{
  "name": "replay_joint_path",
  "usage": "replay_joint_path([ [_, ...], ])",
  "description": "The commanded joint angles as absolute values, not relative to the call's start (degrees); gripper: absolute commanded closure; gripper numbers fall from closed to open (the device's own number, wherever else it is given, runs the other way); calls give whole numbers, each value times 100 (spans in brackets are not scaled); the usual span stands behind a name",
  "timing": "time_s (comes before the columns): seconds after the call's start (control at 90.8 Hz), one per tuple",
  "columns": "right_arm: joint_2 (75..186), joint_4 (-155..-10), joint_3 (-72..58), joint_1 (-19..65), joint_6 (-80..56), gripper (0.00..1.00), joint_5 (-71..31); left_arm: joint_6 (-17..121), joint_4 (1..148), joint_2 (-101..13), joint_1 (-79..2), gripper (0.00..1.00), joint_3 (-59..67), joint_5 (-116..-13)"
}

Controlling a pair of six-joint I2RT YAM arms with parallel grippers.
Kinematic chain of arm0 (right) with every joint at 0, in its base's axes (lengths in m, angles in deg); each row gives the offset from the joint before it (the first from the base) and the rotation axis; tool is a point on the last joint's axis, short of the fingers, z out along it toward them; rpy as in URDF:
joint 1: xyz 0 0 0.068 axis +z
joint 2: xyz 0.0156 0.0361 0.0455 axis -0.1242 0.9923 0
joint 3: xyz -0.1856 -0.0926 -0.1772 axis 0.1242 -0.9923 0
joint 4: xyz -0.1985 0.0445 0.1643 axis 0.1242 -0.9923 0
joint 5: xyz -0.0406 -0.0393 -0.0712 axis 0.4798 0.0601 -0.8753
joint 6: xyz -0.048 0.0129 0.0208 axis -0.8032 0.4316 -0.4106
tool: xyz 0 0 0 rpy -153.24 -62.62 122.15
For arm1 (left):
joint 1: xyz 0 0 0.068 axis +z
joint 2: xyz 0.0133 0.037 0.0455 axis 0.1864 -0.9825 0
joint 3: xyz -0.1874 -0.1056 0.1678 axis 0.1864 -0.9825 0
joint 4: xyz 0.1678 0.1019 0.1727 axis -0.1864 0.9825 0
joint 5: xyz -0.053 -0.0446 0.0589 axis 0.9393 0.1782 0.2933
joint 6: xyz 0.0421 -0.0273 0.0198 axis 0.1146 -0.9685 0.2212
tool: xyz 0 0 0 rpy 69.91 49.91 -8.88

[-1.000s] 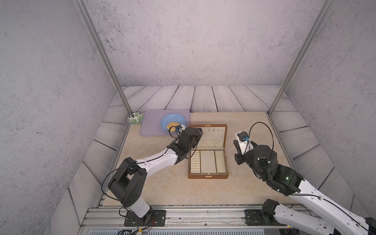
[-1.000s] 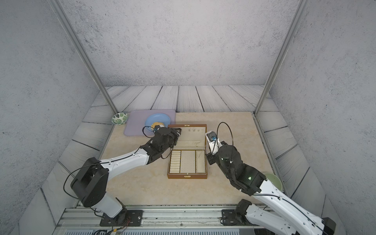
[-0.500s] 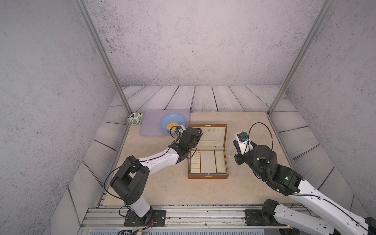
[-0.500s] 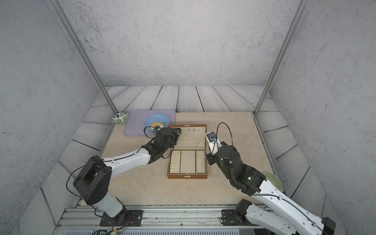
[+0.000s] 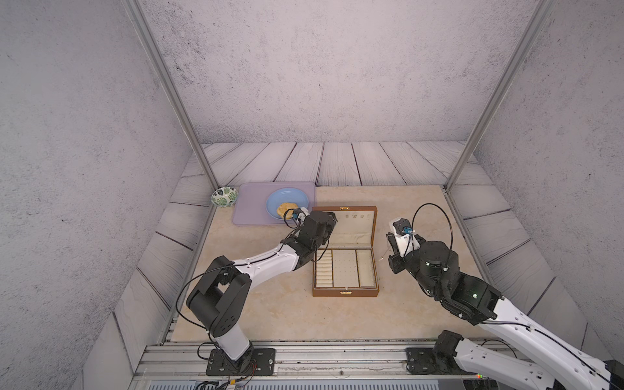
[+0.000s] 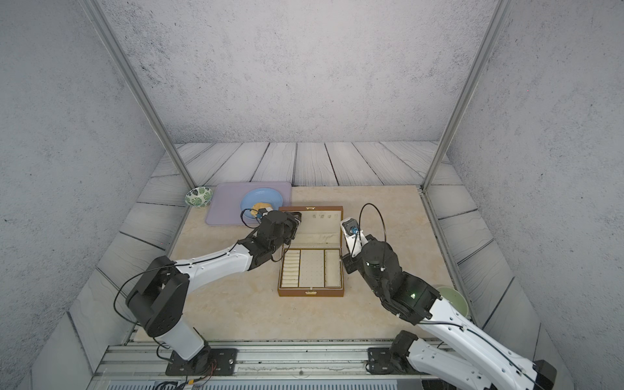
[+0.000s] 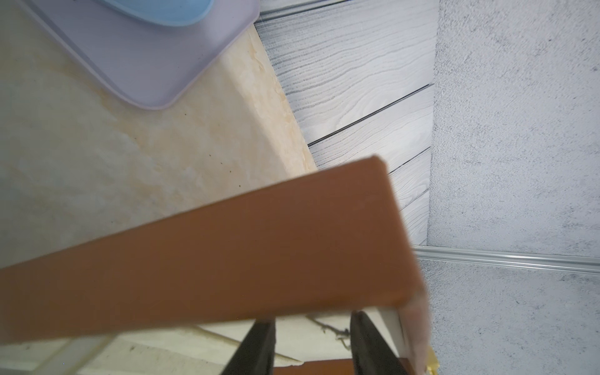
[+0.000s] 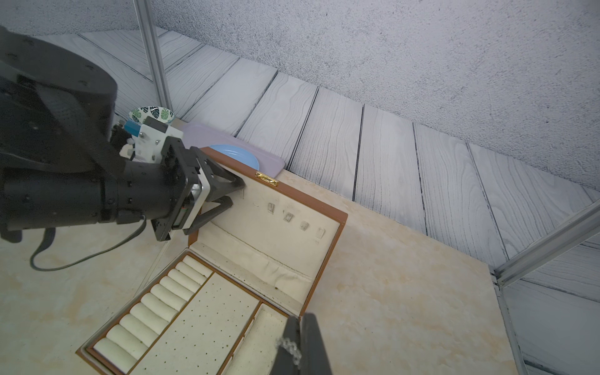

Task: Put jewelry chain into jewelry box
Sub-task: Open the fastener on the jewelry box.

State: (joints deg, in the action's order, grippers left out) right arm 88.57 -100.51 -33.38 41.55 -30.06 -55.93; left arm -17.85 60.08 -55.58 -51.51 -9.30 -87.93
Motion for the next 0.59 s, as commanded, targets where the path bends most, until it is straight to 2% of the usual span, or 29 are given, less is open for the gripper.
replay_joint_path([
  [0.0,8871,-9964,-3403,4139,-3001,100,-5565,-1903,6343,-5434,-5153,59,-1042,-8919],
  [0.583,8912,-9896,-3454,4138,-2933,100,-5511,-2084,6449,-5377,-5165,61,-1214,-8653],
])
